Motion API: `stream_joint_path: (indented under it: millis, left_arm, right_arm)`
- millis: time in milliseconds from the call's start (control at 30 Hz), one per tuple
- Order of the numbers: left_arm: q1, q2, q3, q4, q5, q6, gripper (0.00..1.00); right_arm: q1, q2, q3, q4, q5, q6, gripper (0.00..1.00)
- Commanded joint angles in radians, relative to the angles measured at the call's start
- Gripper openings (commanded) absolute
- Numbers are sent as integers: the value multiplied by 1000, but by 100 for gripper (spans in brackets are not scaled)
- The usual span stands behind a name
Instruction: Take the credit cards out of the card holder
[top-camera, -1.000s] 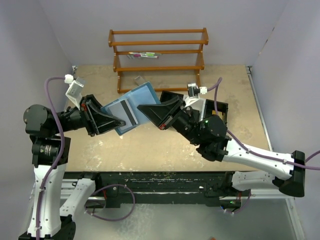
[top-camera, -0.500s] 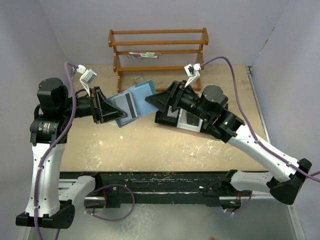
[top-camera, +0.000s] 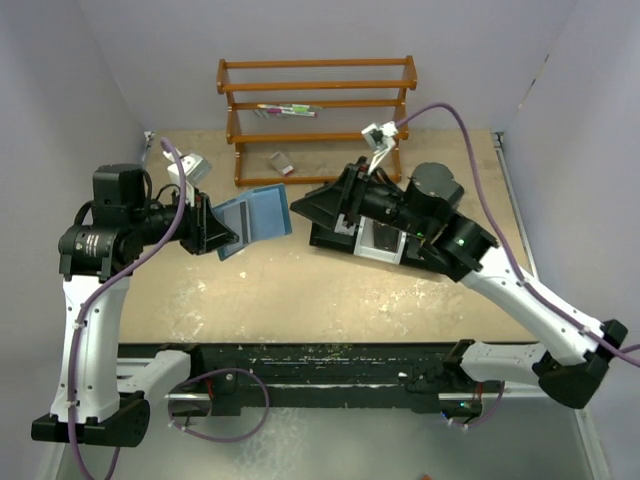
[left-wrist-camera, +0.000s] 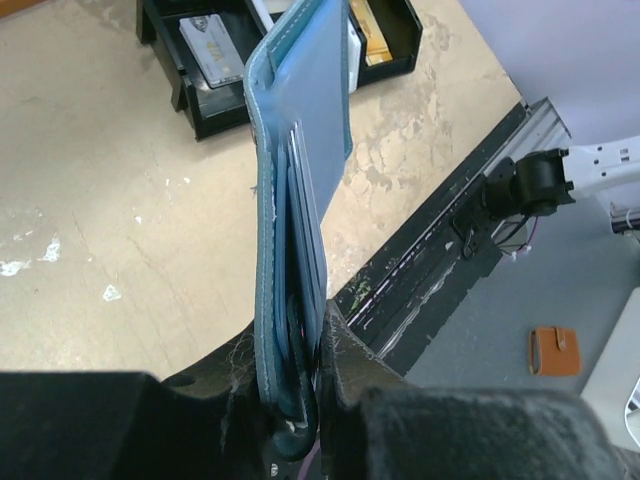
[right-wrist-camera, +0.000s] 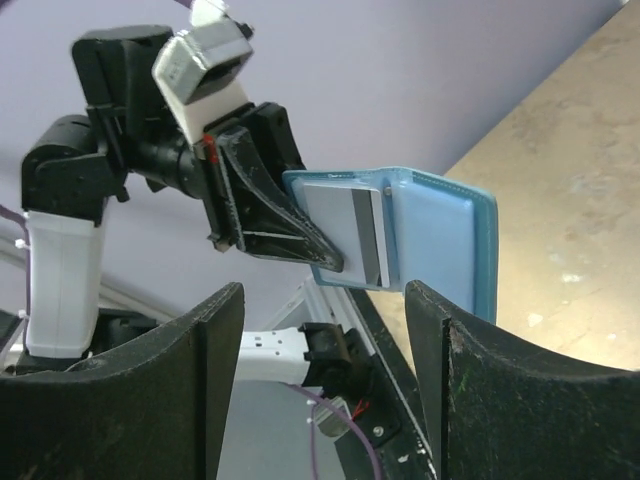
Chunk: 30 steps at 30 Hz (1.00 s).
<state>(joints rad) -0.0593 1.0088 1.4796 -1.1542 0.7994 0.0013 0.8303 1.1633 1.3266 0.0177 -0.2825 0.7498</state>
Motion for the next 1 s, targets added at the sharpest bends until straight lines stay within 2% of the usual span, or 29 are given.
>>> stream_joint_path:
  millis: [0, 167, 467, 733, 967]
  left_arm:
    - [-1, -22, 25, -18, 81, 72, 7]
    - [-1, -15, 29, -62, 240, 113, 7]
    - [-1, 0, 71, -77, 445, 95, 7]
    - [-1, 10, 68, -79, 478, 78, 7]
    - [-1, 25, 72, -72, 476, 61, 7]
  right_arm:
    - [5, 79, -23, 179, -168, 72, 67]
    - [9, 138, -55, 300, -280, 127, 63]
    - [9, 134, -126, 370, -319, 147, 53]
    - [17, 144, -148, 478, -374, 201, 39]
    - [41, 163, -131, 479, -388, 193, 33]
